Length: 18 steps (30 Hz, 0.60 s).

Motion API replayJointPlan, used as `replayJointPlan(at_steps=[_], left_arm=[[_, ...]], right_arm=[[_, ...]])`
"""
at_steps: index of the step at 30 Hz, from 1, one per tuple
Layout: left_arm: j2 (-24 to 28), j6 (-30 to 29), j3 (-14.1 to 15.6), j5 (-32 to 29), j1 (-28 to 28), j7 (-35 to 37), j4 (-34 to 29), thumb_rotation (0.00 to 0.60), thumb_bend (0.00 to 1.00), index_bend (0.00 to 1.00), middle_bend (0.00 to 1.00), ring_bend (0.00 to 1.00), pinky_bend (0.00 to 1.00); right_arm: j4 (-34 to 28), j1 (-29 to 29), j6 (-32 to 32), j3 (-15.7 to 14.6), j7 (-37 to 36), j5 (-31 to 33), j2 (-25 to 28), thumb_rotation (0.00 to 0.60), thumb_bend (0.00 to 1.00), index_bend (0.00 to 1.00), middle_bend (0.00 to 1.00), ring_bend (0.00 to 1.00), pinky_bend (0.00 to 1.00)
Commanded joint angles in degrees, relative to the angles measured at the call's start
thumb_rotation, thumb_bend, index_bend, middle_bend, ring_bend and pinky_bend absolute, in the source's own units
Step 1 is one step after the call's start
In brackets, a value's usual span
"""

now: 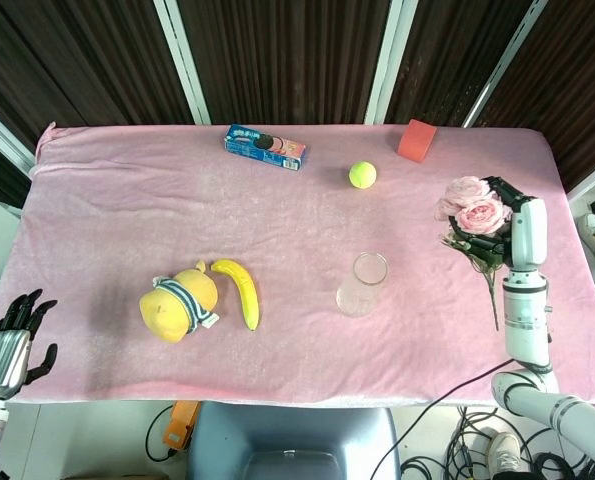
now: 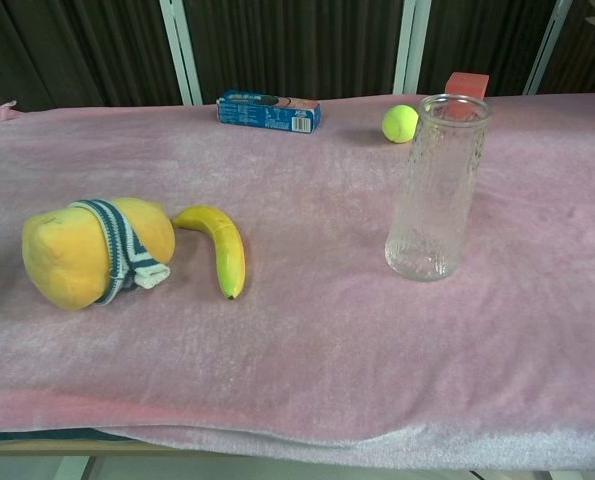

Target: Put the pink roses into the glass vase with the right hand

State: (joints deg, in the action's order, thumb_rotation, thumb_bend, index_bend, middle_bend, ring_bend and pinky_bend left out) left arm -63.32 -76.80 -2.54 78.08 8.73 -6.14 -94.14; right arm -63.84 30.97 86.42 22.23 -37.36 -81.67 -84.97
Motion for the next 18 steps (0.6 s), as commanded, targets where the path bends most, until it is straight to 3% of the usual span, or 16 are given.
replayJointPlan(at_steps=[1, 9, 18], left_arm=[[0.0, 0.1, 0.0, 0.0, 0.0, -0.1, 0.0, 0.600, 0.44, 0.17, 0.03, 0.00, 0.27], [-0.1, 0.0, 0.1, 0.1, 0.0, -0.5, 0.0, 0.600, 0.44, 0.17, 0.03, 0.00, 0.27], [-0.2, -0.1, -0.1, -0.3, -0.1, -0.2, 0.2, 0.600, 0.44, 0.17, 0.03, 0.00, 0.27]], right_arm=[[-1.0, 0.8, 2.0, 0.9, -4.9, -2.3, 0.3, 0.600, 0.48, 0.78, 0.63, 0.67, 0.99], [4.3, 6.5, 2.8, 1.3, -10.2, -5.6, -3.8, 0.600, 0.49, 0.78, 0.63, 0.67, 0.99], [8.3, 11.8, 2.6, 2.0, -10.6, -6.3, -7.7, 0.600, 0.49, 0.78, 0.63, 0.67, 1.00]])
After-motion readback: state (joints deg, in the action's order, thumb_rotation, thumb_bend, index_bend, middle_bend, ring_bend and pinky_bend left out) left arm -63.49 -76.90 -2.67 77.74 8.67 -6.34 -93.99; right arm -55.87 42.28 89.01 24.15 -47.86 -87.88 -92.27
